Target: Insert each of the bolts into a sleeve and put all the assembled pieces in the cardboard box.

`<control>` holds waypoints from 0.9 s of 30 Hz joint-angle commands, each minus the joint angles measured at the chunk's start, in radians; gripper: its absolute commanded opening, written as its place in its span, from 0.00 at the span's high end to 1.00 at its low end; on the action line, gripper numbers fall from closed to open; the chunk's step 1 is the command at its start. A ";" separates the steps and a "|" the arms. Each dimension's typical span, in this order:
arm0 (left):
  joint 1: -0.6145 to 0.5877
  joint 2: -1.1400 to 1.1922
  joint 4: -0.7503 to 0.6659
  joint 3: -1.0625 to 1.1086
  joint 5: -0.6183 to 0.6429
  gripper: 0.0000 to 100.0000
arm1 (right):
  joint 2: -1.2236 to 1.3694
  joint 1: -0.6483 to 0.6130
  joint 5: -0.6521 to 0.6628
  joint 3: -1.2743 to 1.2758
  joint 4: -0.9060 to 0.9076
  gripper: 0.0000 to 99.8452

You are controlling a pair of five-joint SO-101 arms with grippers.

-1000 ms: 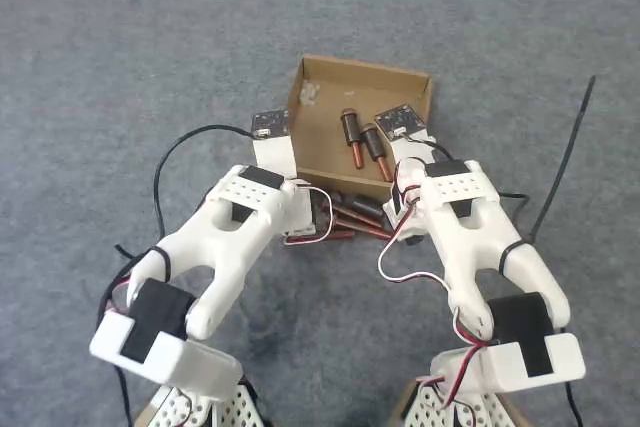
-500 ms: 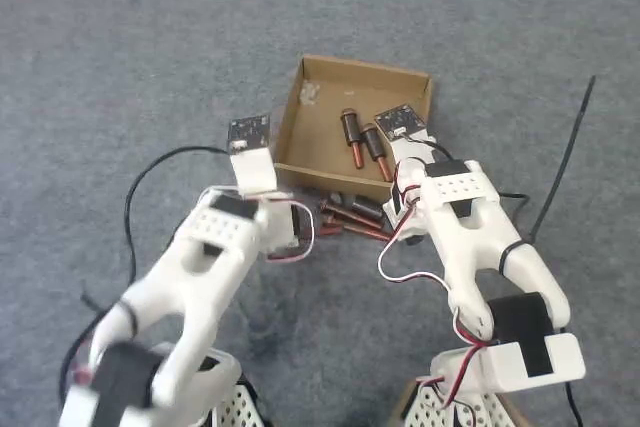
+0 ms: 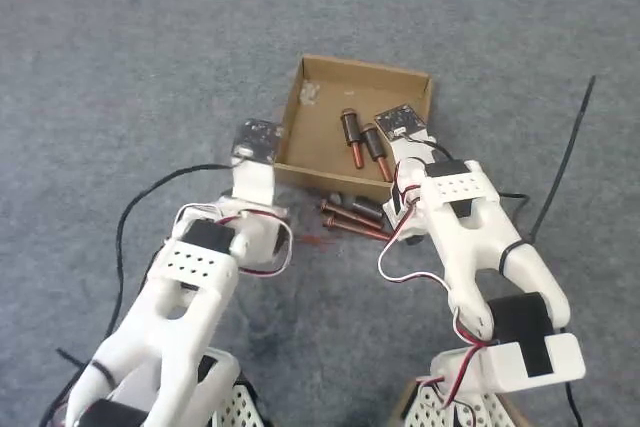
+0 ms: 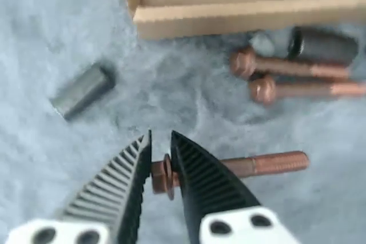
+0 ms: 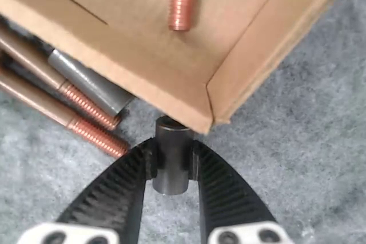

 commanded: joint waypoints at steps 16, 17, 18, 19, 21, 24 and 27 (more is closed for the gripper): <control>0.124 -0.048 0.095 0.027 -0.425 0.68 | 0.005 -0.027 0.020 -0.032 0.016 0.99; 0.124 -0.048 0.089 0.028 -0.420 0.65 | 0.005 -0.027 0.020 -0.032 0.016 0.99; 0.124 -0.049 0.081 0.033 -0.419 0.64 | 0.005 -0.027 0.020 -0.032 0.016 0.99; 0.124 -0.054 0.080 0.033 -0.419 0.65 | 0.005 -0.027 0.020 -0.032 0.016 0.99; 0.123 -0.055 0.078 0.035 -0.416 0.68 | 0.005 -0.027 0.020 -0.032 0.016 0.99; 0.120 -0.057 0.083 0.028 -0.356 0.79 | 0.005 -0.027 0.020 -0.032 0.016 0.99; 0.127 -0.063 0.127 0.021 -0.339 0.96 | 0.005 -0.027 0.020 -0.032 0.016 0.99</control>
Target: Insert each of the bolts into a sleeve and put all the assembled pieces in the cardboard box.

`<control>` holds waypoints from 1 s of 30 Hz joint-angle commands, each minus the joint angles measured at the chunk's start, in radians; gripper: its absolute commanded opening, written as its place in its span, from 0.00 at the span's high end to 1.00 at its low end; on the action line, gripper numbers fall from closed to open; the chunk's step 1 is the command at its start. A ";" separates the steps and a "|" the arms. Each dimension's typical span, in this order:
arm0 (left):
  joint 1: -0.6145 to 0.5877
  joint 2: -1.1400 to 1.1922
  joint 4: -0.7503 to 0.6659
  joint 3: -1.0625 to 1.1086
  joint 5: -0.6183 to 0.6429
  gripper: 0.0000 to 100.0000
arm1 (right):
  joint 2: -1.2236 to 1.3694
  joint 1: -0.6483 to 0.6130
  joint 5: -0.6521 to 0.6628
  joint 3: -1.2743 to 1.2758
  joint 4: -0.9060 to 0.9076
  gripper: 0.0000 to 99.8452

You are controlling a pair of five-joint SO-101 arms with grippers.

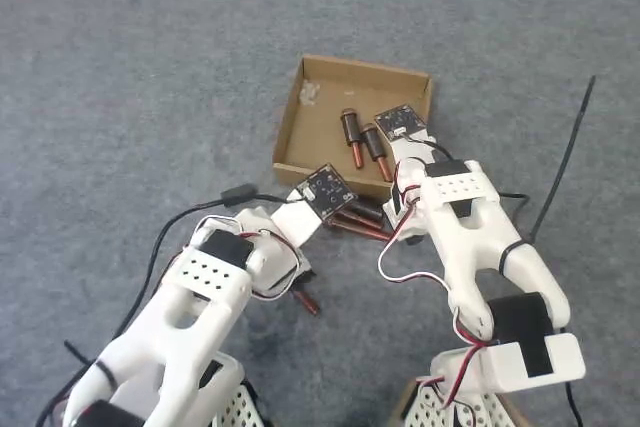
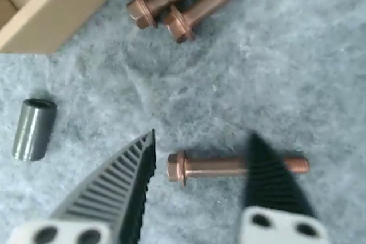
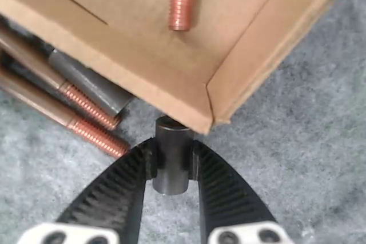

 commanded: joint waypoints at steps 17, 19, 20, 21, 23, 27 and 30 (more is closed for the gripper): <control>0.078 0.175 0.238 -0.076 -0.080 0.99 | 0.005 -0.027 0.020 -0.034 0.013 0.99; 0.077 0.301 0.222 -0.136 -0.078 0.99 | 0.005 -0.027 0.020 -0.034 0.013 0.99; 0.077 0.359 0.213 -0.166 -0.077 0.99 | 0.005 -0.027 0.020 -0.034 0.013 0.99; 0.077 0.397 0.212 -0.199 -0.075 0.99 | 0.005 -0.027 0.020 -0.034 0.013 0.99; 0.077 0.423 0.204 -0.231 -0.048 0.99 | 0.005 -0.027 0.020 -0.034 0.013 0.99; 0.077 0.368 0.138 -0.209 0.075 0.99 | 0.005 -0.027 0.020 -0.034 0.013 0.99; 0.077 0.287 0.066 -0.166 0.164 0.99 | 0.005 -0.027 0.020 -0.034 0.013 0.99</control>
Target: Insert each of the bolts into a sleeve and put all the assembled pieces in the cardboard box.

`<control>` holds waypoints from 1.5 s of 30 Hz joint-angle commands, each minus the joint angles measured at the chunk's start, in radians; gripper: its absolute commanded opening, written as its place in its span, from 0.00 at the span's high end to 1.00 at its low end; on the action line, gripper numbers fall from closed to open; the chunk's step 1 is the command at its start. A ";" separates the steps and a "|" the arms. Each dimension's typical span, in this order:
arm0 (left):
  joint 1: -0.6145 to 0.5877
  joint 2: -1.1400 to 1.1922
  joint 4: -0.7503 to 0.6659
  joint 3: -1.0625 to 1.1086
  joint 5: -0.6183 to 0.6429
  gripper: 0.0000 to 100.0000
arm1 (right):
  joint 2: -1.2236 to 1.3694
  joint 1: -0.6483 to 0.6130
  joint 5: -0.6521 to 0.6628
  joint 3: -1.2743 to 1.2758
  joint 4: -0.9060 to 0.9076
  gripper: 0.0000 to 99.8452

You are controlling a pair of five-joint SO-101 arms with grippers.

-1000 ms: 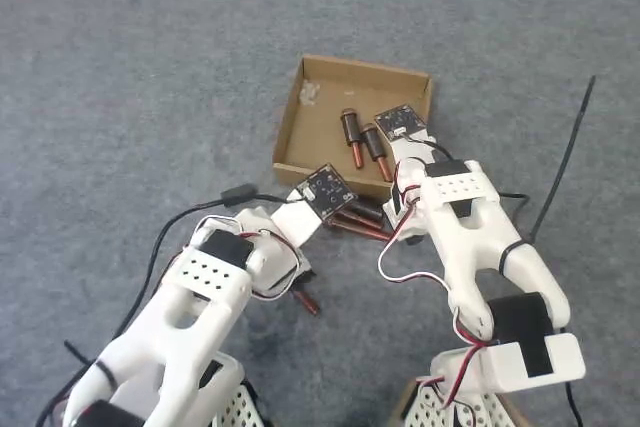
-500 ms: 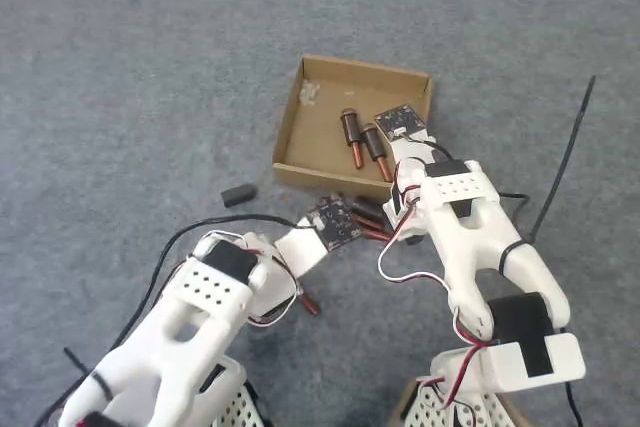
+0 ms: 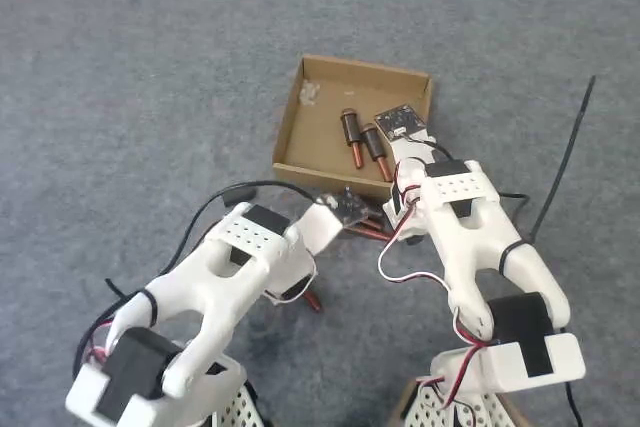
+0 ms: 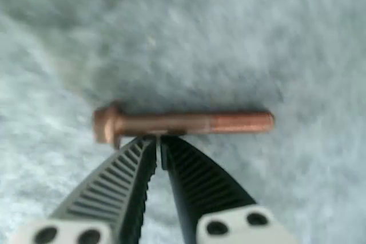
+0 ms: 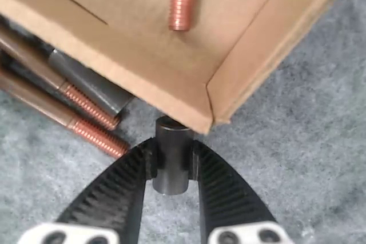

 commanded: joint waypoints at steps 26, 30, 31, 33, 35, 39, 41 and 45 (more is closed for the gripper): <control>0.120 -0.517 -0.235 0.280 0.341 0.88 | 0.005 -0.027 0.020 -0.034 0.013 0.99; 0.117 -0.353 -0.232 0.196 0.341 0.88 | 0.005 -0.027 0.020 -0.034 0.013 0.99; 0.107 -0.310 -0.230 0.173 0.341 0.88 | 0.005 -0.027 0.020 -0.034 0.013 0.99; 0.074 -0.226 -0.230 0.120 0.341 0.88 | 0.005 -0.027 0.020 -0.034 0.013 0.99; 0.052 -0.141 -0.230 0.070 0.341 0.88 | 0.005 -0.027 0.020 -0.034 0.013 0.99; 0.043 -0.008 -0.176 -0.027 0.394 0.88 | 0.005 -0.027 0.020 -0.034 0.013 0.99; 0.031 0.038 -0.166 -0.061 0.416 0.87 | 0.005 -0.027 0.020 -0.034 0.013 0.99; 0.000 0.083 -0.138 -0.096 0.448 0.80 | 0.005 -0.027 0.020 -0.034 0.013 0.99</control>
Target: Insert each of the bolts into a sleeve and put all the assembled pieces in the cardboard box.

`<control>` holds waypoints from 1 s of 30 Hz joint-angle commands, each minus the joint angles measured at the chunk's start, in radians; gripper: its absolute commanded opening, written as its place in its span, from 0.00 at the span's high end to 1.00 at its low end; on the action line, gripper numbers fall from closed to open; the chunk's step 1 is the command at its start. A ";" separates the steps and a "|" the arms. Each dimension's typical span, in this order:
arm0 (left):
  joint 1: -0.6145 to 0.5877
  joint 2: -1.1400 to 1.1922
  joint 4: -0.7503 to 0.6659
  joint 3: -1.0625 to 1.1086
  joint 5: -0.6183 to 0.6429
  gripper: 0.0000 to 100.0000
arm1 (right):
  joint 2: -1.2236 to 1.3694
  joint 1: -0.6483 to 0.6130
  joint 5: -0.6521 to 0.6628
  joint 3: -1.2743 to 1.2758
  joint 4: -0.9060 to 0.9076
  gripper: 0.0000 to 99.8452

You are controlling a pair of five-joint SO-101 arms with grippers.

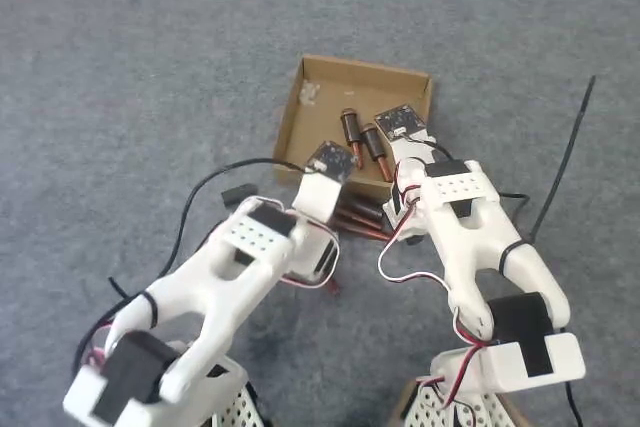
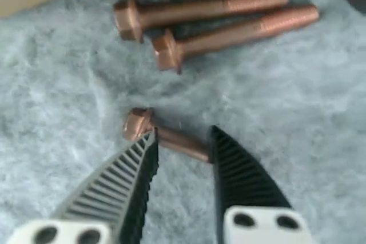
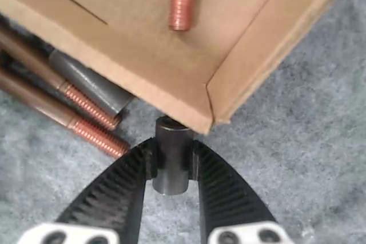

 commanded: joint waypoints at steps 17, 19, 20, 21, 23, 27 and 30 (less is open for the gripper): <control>0.071 0.055 0.152 -0.022 -0.229 0.78 | 0.005 -0.027 0.020 -0.034 0.013 0.99; 0.071 0.049 0.153 -0.016 -0.247 0.78 | 0.005 -0.027 0.020 -0.034 0.013 0.99; 0.071 0.049 0.153 -0.016 -0.255 0.78 | 0.005 -0.027 0.020 -0.034 0.013 0.99; 0.071 0.049 0.153 -0.016 -0.258 0.78 | 0.005 -0.027 0.020 -0.034 0.013 0.99; 0.066 0.048 0.153 -0.016 -0.256 0.78 | 0.005 -0.027 0.020 -0.034 0.013 0.99; 0.063 -0.002 0.140 0.007 -0.253 0.78 | 0.005 -0.027 0.023 -0.034 0.013 0.99; 0.063 -0.101 0.089 0.073 -0.241 0.78 | 0.005 -0.027 0.048 -0.034 0.015 0.99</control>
